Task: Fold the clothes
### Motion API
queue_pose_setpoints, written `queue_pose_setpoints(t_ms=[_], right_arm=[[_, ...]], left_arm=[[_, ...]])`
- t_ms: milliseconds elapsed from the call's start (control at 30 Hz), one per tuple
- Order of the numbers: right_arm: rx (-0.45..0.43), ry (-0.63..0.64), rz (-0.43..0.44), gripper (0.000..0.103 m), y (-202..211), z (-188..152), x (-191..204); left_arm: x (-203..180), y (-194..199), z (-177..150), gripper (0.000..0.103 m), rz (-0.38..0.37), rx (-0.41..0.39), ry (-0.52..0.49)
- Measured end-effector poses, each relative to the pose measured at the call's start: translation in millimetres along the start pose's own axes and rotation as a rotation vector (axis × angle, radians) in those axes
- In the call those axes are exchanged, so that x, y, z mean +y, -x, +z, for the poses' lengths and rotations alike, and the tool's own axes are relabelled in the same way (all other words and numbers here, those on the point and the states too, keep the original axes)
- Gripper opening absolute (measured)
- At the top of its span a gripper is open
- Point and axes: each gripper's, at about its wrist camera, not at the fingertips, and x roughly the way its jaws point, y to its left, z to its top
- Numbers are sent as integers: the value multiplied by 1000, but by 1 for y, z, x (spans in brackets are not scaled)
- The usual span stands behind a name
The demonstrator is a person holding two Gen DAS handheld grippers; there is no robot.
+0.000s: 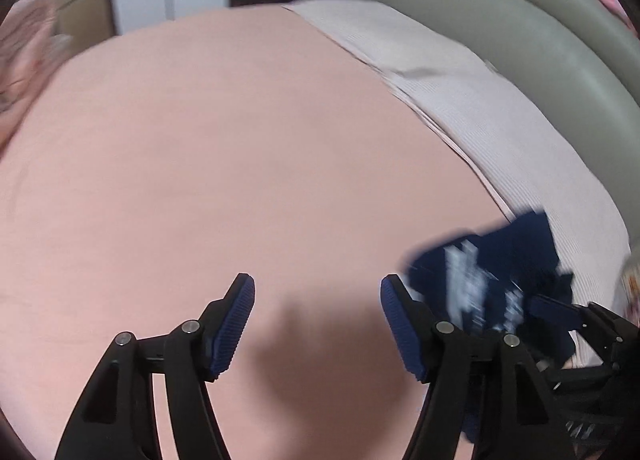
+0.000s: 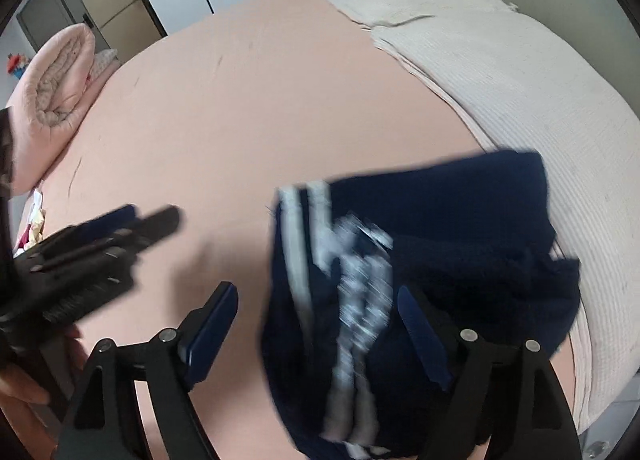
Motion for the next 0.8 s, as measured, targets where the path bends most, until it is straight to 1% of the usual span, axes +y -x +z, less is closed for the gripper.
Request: queue_pose_setpoints(t_ms=[33, 67, 100, 133, 200, 233, 267, 333, 400, 467, 567, 633, 700, 800], right_arm=[[-6, -6, -1, 91, 1, 6, 7], [-12, -13, -2, 97, 3, 12, 14], [-11, -23, 6, 100, 4, 17, 21], [0, -31, 33, 103, 3, 22, 30], [21, -33, 101, 103, 6, 25, 49], [18, -25, 126, 103, 11, 25, 60], [8, -10, 134, 103, 16, 24, 73], [-18, 29, 128, 103, 26, 18, 99], [-43, 66, 129, 103, 38, 12, 125], [-68, 104, 173, 103, 47, 4, 152], [-78, 147, 210, 103, 63, -10, 189], [-103, 177, 223, 103, 81, -24, 211], [-144, 225, 197, 103, 100, -42, 229], [-209, 303, 133, 103, 129, -72, 251]], left_arm=[[15, 7, 4, 70, 18, -6, 20], [31, 13, 8, 81, 35, -12, 41], [53, 22, 10, 85, 24, 0, 76], [71, 32, 9, 86, 25, 4, 101], [109, 52, 7, 86, 28, 11, 149], [124, 63, 5, 86, 60, -6, 157], [143, 79, 1, 86, 115, -33, 171], [171, 101, -8, 86, 159, -53, 201], [200, 124, -19, 86, 158, -37, 230], [219, 140, -29, 86, 157, -32, 246], [245, 169, -53, 86, 212, -59, 263], [253, 184, -68, 86, 225, -71, 276], [259, 202, -88, 86, 247, -87, 290], [264, 228, -107, 86, 278, -131, 298]])
